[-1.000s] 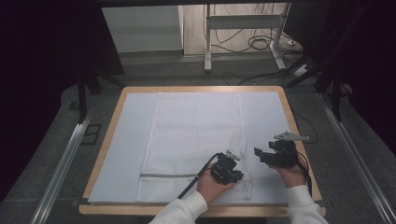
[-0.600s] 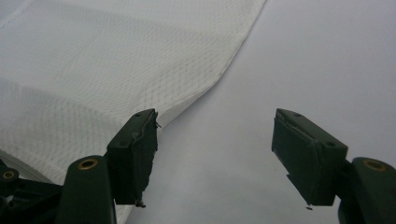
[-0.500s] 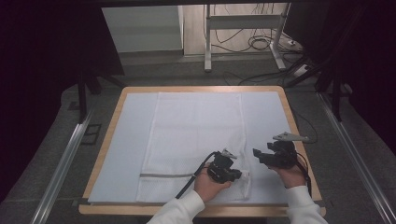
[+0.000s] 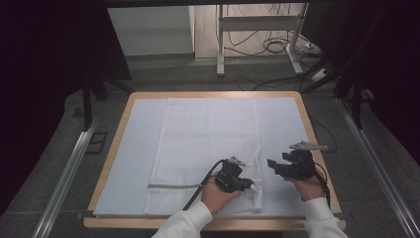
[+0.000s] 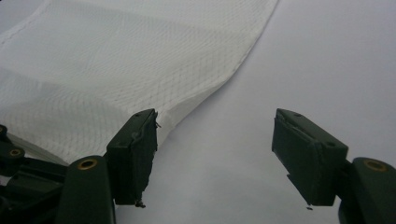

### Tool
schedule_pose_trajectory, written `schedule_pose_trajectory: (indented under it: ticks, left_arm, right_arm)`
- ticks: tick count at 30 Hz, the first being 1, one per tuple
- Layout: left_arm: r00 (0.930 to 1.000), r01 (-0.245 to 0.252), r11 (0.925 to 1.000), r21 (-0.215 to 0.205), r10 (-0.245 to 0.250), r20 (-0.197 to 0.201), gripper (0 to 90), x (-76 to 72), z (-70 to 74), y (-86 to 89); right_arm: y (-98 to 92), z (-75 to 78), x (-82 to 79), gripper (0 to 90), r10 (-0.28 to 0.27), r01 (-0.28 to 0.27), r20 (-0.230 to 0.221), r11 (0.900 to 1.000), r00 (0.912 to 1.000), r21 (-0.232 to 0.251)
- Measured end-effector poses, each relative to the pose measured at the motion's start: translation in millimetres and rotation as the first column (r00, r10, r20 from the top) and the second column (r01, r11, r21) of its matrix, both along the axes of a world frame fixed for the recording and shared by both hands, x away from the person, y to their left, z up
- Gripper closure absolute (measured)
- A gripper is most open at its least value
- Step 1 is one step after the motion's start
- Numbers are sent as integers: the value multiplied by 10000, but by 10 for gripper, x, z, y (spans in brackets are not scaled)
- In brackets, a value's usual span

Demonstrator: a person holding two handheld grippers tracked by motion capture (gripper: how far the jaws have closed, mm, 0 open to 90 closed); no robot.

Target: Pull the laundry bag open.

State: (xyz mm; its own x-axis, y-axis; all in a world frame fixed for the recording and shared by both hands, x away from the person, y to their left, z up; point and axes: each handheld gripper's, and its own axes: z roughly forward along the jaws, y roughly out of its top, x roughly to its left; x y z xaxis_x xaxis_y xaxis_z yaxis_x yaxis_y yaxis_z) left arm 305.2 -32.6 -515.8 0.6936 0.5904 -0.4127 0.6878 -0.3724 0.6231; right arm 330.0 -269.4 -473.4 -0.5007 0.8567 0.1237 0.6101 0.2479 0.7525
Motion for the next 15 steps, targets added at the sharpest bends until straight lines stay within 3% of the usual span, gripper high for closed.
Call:
schedule_pose_trajectory:
  ticks: [15]
  left_arm:
    - [9999, -67, 9989, -475, 74, 144, 865, -16, 107, 194]
  right_arm:
    - [37, 9, -15, 306, 252, -249, -312, 9996, 9992, 111]
